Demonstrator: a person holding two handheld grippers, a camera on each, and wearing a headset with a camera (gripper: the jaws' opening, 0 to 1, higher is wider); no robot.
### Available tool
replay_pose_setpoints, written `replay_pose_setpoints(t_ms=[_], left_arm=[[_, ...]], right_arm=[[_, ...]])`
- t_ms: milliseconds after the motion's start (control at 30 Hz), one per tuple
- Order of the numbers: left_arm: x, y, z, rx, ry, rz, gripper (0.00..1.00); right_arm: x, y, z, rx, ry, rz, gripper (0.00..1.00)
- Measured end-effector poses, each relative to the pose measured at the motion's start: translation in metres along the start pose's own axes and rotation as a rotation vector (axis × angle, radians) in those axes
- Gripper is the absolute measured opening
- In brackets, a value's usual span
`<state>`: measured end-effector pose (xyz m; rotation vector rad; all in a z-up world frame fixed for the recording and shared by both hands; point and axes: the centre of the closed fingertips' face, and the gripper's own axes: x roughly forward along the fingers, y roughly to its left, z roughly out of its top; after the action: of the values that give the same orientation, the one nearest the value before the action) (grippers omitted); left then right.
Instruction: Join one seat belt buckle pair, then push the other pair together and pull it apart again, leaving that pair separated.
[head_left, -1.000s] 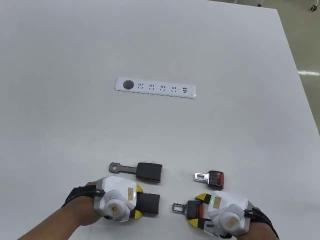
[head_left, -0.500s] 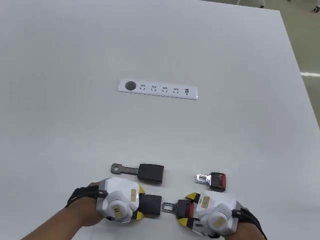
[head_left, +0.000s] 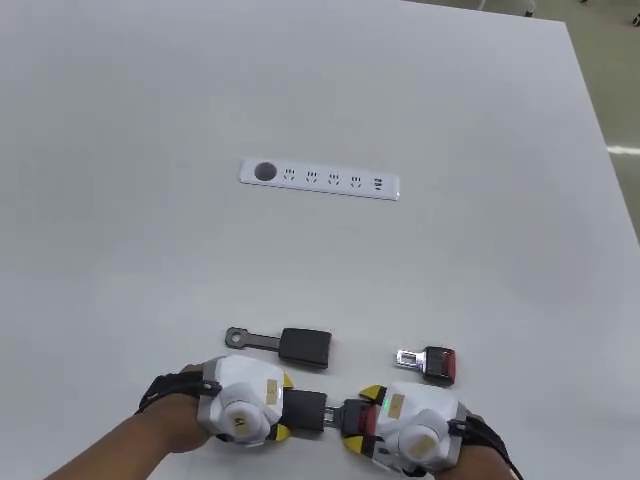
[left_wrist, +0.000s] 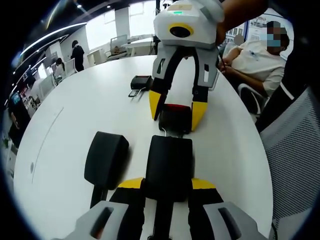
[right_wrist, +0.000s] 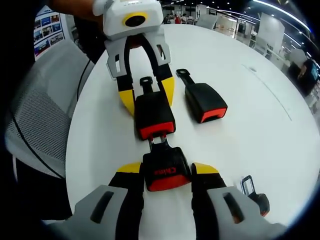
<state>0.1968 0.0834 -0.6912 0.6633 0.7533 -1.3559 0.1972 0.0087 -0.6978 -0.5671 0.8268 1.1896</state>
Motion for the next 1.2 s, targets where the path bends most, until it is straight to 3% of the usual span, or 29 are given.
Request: replay_pose_setpoints(t_ms=[833, 867, 900, 933, 1033, 1133, 1200], left_arm=[[0.0, -0.002, 0.001, 0.03, 0.032, -0.019, 0.33], [-0.001, -0.004, -0.001, 0.017, 0.042, -0.029, 0.33], [-0.001, -0.002, 0.001, 0.027, 0.034, -0.022, 0.33], [-0.001, -0.002, 0.001, 0.027, 0.035, -0.023, 0.33], [-0.001, -0.001, 0.0, 0.028, 0.037, -0.023, 0.33], [-0.001, 0.0, -0.001, 0.028, 0.036, -0.023, 0.33], [-0.001, 0.0, -0.001, 0.029, 0.038, -0.023, 0.33]], right_arm=[[0.008, 0.007, 0.017, -0.012, -0.005, 0.002, 0.34], [0.005, 0.01, 0.006, -0.016, 0.066, 0.012, 0.34], [0.012, 0.01, 0.018, -0.014, -0.007, 0.001, 0.34], [0.012, 0.01, 0.014, -0.01, 0.01, 0.0, 0.34], [0.009, 0.01, 0.02, -0.032, -0.006, 0.011, 0.34], [0.016, 0.008, 0.014, -0.02, -0.006, 0.015, 0.33], [0.008, 0.008, 0.018, -0.02, -0.006, 0.01, 0.33]])
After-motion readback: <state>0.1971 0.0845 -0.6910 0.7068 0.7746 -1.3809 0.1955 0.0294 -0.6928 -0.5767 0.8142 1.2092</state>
